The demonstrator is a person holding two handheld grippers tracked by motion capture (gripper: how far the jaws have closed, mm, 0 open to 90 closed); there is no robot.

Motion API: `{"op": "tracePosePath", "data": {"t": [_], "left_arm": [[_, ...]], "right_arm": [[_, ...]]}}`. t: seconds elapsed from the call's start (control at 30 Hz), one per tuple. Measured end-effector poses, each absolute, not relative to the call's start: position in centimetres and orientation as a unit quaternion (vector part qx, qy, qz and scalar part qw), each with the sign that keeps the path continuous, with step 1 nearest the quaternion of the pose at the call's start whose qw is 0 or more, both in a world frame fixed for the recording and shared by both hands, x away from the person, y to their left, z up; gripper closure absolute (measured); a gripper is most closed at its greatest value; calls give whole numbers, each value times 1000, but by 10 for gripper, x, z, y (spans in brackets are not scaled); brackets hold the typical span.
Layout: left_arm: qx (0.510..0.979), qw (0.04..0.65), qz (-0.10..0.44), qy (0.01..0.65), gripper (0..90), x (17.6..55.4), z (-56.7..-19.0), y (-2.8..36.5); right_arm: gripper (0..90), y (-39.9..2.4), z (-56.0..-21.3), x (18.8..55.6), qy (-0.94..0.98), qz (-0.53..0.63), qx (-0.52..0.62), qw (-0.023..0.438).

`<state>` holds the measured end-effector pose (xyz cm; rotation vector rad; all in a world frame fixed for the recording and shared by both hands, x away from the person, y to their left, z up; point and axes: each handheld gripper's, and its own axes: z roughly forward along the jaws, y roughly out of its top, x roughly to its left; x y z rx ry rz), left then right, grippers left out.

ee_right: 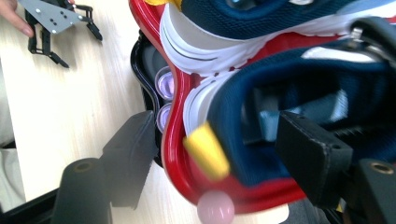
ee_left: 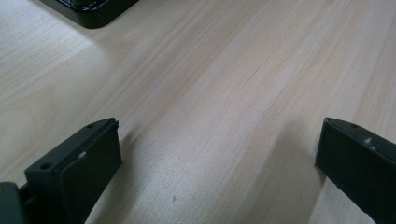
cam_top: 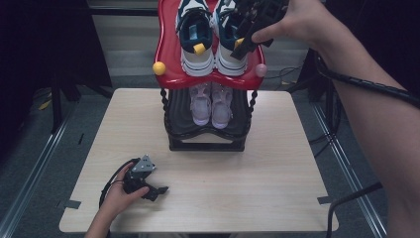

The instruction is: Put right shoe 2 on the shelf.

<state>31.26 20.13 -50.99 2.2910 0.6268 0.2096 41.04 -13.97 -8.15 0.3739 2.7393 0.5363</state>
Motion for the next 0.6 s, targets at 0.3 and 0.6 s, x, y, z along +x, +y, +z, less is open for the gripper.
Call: {"op": "tracePosePath", "data": {"t": [0.3,0.6], "left_arm": [[894,369,82,243,0,313,-510,202],[894,369,81,243,0,313,-510,202]], "right_arm": [[254,-172,-73,389,955,193,158,158],[239,-210,-86,369,951,204,181,146]]}}
